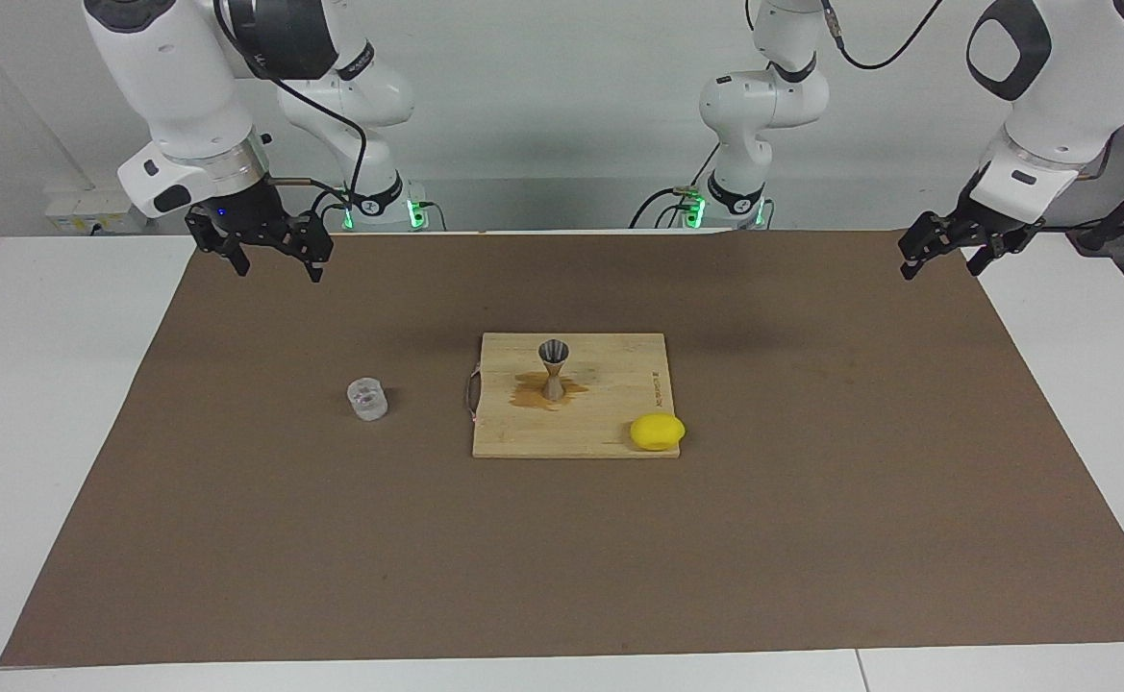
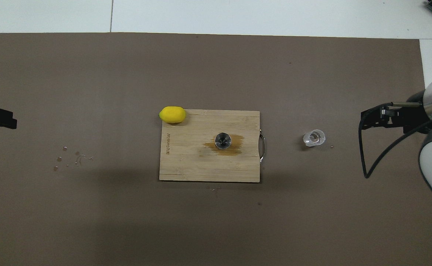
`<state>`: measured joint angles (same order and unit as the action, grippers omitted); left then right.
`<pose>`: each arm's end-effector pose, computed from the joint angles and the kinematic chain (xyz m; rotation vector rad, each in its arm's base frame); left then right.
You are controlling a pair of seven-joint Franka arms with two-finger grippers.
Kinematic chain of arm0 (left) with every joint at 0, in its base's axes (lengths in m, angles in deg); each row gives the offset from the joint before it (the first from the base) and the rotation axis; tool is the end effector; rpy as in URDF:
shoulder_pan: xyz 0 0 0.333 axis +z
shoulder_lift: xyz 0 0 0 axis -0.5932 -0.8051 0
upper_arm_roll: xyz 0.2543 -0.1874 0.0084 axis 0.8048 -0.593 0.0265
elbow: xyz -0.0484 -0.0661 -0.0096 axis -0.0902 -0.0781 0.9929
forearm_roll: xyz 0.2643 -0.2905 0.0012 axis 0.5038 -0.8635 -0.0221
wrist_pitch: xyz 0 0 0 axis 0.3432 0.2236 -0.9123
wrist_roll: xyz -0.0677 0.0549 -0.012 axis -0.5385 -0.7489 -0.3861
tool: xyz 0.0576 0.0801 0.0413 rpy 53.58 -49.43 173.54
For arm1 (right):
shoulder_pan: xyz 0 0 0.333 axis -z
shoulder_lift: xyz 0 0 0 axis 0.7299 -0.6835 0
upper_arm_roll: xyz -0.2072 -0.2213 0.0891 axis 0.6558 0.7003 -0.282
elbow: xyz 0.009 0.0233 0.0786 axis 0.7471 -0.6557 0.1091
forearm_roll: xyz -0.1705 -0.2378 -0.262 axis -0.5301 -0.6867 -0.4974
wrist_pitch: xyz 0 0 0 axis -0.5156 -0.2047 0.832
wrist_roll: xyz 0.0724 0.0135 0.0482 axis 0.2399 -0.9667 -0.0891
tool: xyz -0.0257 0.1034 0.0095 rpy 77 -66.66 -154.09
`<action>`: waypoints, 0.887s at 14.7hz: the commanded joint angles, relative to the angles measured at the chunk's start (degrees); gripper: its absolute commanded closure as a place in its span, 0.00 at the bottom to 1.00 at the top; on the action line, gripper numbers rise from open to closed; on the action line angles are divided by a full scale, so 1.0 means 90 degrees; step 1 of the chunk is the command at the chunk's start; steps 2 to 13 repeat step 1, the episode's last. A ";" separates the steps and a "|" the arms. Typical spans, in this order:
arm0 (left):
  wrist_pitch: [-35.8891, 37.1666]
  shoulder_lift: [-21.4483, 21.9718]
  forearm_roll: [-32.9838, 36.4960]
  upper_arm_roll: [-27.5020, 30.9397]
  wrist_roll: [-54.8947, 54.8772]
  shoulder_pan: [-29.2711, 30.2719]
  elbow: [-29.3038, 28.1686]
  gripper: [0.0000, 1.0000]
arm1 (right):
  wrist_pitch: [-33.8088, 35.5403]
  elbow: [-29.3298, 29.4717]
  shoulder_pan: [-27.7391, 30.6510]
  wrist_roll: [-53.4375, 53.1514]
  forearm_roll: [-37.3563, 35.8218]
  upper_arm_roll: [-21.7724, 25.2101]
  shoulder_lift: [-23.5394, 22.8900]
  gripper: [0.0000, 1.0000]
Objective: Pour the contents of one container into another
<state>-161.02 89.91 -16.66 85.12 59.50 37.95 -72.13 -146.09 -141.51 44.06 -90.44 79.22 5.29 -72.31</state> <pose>0.5494 0.0338 0.5970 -3.1299 0.0309 0.0184 0.5466 0.0361 0.5983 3.1034 -0.1859 -0.0503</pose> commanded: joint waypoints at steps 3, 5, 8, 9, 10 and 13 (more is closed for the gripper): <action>0.0078 0.0065 0.0043 0.0141 0.0006 -0.0165 0.0003 0.00 | 0.0023 -0.0147 0.0030 0.0185 -0.0042 -0.0018 0.0138 0.00; 0.0078 0.0065 0.0043 0.0141 0.0006 -0.0165 0.0003 0.00 | 0.0023 -0.0147 0.0030 0.0185 -0.0042 -0.0018 0.0138 0.00; 0.0078 0.0065 0.0043 0.0141 0.0006 -0.0165 0.0003 0.00 | 0.0023 -0.0147 0.0030 0.0185 -0.0042 -0.0018 0.0138 0.00; 0.0078 0.0065 0.0043 0.0141 0.0006 -0.0165 0.0003 0.00 | 0.0023 -0.0147 0.0030 0.0185 -0.0042 -0.0018 0.0138 0.00; 0.0078 0.0065 0.0043 0.0141 0.0006 -0.0165 0.0003 0.00 | 0.0023 -0.0147 0.0030 0.0185 -0.0042 -0.0018 0.0138 0.00; 0.0078 0.0065 0.0043 0.0141 0.0006 -0.0165 0.0003 0.00 | 0.0023 -0.0147 0.0030 0.0185 -0.0042 -0.0018 0.0138 0.00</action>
